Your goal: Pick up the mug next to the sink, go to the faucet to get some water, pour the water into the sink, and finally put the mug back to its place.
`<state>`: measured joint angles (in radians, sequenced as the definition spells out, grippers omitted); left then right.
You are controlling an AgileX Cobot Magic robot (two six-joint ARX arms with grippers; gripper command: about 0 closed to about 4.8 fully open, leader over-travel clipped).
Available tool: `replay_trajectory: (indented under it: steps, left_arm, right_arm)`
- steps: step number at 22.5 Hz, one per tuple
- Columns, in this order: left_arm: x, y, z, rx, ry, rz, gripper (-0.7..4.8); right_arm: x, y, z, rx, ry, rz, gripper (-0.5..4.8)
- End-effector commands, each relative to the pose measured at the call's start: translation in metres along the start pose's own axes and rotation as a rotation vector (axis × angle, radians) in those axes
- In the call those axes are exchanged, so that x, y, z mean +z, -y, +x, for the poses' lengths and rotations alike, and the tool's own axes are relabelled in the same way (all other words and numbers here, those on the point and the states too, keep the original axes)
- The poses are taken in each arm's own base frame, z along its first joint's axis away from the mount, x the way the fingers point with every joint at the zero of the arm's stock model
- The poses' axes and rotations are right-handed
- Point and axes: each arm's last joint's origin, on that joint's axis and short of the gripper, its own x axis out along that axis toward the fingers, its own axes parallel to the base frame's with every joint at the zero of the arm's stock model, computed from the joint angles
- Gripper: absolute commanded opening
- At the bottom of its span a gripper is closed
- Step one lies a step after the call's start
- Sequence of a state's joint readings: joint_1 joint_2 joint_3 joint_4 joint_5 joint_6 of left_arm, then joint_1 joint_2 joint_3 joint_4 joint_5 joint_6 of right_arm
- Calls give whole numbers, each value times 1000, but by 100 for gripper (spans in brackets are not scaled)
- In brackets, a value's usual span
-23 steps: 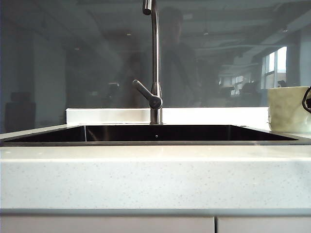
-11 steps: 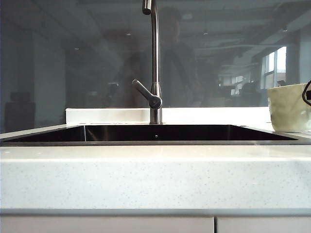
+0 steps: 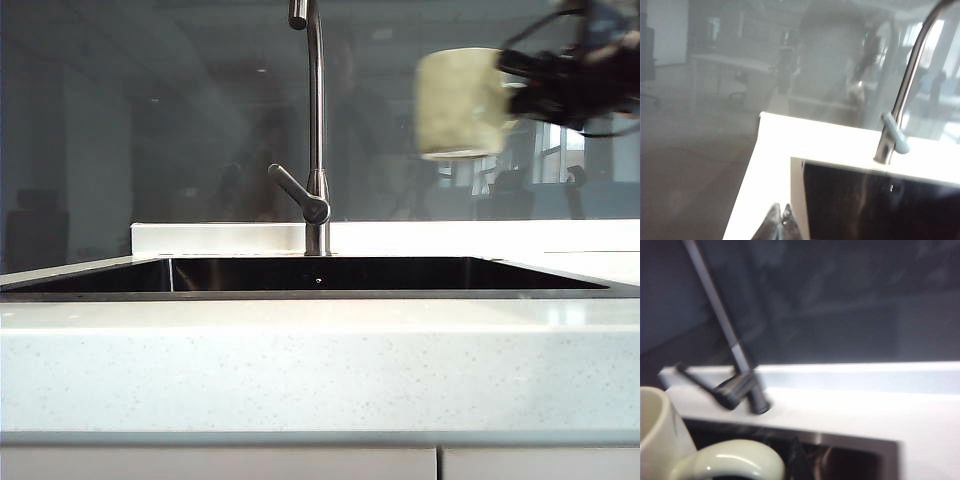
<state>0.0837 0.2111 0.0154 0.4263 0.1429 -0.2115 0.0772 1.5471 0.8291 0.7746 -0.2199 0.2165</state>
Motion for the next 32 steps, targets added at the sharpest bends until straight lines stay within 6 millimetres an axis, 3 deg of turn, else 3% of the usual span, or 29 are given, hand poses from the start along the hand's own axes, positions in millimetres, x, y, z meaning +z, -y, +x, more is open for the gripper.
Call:
replay_trajectory:
  steps: [1,3,5,7,11,12,13,14,15,17,18,23,25,32]
  left_arm:
    - [39,5,24,-9,42,2,-5]
    - [52,5,42,-21,15,10,-5]
    - [61,3,81,-51,-23,19,-5]
    - [58,-1,127,-192,-38,18,-5]
    - [21,-16,230,-510,-136,-76,-5]
    - [4,-22,265,-615,-175,-119,-4]
    - [-3,-25,281,-665,-186,-134,-1]
    - [-18,-27,311,-779,-215,-159,77]
    - [-28,-28,328,-823,-238,-186,203]
    - [-42,-32,353,-843,-280,-265,435]
    - [-50,-31,366,-844,-304,-315,479]
    - [-81,-26,406,-886,-299,-336,479]
    - [-97,-7,425,-865,-254,-332,479]
    - [-104,25,427,-873,-270,-361,479]
  right_arm:
    - [29,-41,19,68,16,-2,-4]
    - [36,-52,22,84,43,-32,-4]
    - [44,-59,25,103,65,-38,-4]
    - [48,-63,26,114,77,-38,-4]
    - [50,-64,37,88,45,-33,-4]
    - [49,-64,44,90,22,-30,-4]
    - [49,-64,48,88,10,-29,-4]
    - [50,-64,53,86,-9,-24,-4]
    - [50,-65,55,88,-16,-23,-4]
    - [52,-69,56,94,-12,-24,-4]
    - [53,-69,57,92,-9,-25,-4]
    - [53,-69,57,94,-7,-25,-4]
    - [52,-69,57,95,-15,-24,-4]
    - [52,-69,57,95,-18,-27,-4]
